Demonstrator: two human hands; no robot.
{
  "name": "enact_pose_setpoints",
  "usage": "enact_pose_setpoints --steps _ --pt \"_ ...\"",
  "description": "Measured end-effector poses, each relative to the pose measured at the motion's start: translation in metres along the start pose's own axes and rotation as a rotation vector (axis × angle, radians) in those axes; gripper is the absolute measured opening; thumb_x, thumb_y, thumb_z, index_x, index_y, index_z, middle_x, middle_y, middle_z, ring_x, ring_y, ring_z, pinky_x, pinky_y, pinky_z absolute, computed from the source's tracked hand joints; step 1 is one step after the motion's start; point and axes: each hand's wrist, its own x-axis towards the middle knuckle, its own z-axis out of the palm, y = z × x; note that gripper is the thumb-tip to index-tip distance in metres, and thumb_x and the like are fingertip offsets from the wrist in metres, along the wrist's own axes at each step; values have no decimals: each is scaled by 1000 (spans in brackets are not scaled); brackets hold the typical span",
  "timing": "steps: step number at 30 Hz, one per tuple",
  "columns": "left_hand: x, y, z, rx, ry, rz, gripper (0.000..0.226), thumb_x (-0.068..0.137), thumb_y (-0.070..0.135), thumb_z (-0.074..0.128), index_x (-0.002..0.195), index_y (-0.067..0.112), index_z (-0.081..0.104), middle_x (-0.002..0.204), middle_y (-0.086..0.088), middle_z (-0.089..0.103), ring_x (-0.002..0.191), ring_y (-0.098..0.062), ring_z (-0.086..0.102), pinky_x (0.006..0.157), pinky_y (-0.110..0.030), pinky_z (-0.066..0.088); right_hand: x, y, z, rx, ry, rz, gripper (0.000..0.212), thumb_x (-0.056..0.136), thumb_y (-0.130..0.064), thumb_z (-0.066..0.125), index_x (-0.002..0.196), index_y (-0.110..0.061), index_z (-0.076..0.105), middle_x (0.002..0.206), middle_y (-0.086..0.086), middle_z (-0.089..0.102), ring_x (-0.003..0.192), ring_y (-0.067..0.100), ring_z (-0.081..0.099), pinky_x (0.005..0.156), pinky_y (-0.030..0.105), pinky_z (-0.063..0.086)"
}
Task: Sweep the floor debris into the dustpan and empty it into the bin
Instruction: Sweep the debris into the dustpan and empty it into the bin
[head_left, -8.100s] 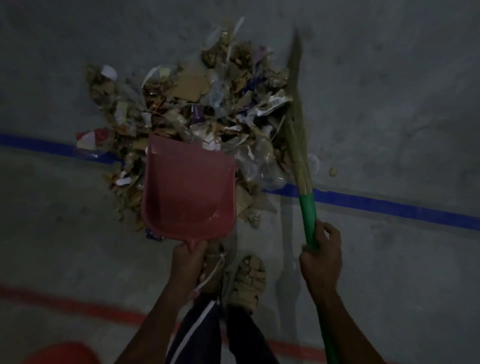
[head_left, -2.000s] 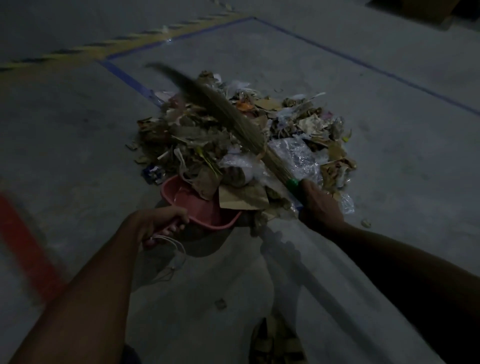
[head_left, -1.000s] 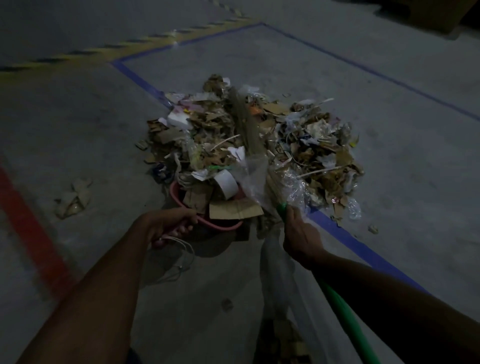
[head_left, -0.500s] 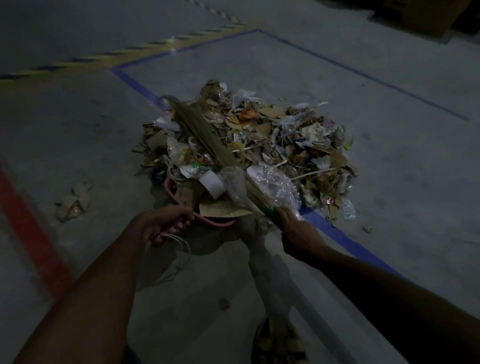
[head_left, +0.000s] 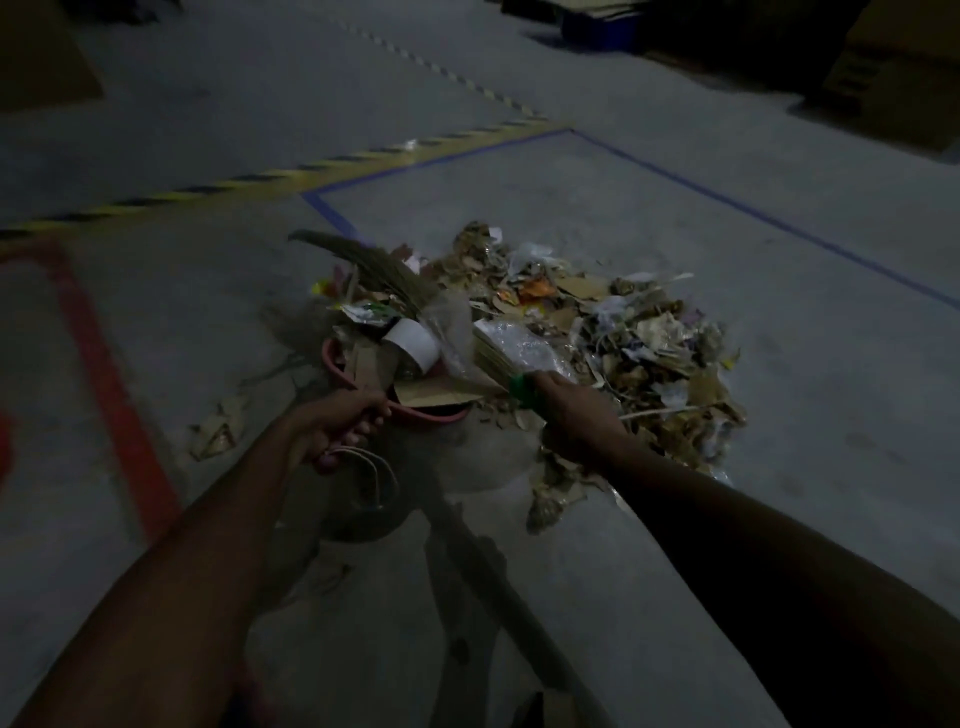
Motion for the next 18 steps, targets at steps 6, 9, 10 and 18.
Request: enact_pose_setpoints --steps 6,9,10,18 --pt "-59 7 -7 -131 124 -30 32 96 19 57 65 13 50 44 5 37 31 -5 24 33 -14 17 3 -34 -45 43 -88 -24 78 75 -13 65 144 -28 33 139 1 48 99 28 60 61 33 50" --pt "-105 -9 4 -197 197 -54 30 96 17 57 67 12 50 41 6 38 28 -5 25 32 -13 18 -24 -59 -67 85 -146 -39 77 73 -9 62 143 -30 35 137 -2 49 95 28 60 55 30 46" --pt "-122 -12 8 -216 207 -67 29 97 17 56 69 12 50 41 6 38 28 -4 26 31 -13 18 -35 -66 -77 98 -164 -38 78 72 -8 62 143 -31 35 138 -2 49 94 27 60 60 34 52" --pt "-281 -19 7 -271 297 -174 22 96 27 53 76 16 54 52 4 41 35 -9 30 49 -19 21 -118 -128 -184 176 -205 -92 77 69 -7 60 142 -27 43 137 -2 54 96 27 63 71 36 53"
